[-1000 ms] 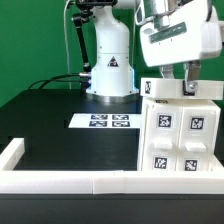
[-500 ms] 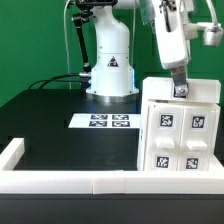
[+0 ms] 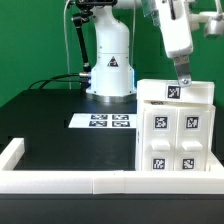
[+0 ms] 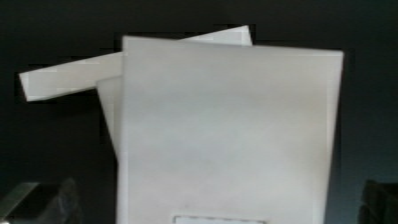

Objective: Assemble cabinet

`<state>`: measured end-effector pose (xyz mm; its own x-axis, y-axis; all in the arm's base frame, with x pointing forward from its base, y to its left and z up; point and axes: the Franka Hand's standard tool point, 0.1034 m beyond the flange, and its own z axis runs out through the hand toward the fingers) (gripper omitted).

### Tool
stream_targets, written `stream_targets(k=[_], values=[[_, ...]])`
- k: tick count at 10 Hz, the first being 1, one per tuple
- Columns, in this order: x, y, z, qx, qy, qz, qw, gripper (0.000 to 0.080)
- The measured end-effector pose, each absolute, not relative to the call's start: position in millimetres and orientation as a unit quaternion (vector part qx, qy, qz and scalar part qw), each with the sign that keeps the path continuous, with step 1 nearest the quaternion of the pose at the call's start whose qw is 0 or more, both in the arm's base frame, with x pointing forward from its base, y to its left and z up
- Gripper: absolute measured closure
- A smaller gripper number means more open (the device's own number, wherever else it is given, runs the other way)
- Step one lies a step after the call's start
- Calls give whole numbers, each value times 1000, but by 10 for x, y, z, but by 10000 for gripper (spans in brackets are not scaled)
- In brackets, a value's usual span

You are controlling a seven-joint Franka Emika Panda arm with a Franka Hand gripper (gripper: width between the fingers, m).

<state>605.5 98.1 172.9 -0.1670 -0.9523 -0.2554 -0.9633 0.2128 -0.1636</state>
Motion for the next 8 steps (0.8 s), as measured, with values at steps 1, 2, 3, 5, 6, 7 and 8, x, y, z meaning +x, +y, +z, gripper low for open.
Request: stream_targets(k=[1,2,3,5,6,7,8], values=[[6065,998,1812,-626,763,16,159,2],[6074,1003,1843,-630,759,15,162,2],[6069,1003,1823,-640,752,14,161,2],[6050,1001,1810,-686,711,10,152,2],[6038,1000,1813,-760,636,9,138,2],[6056,1017,1834,-813,568,3,126,2],[6075,1030,1840,-858,499,-3,121,2]])
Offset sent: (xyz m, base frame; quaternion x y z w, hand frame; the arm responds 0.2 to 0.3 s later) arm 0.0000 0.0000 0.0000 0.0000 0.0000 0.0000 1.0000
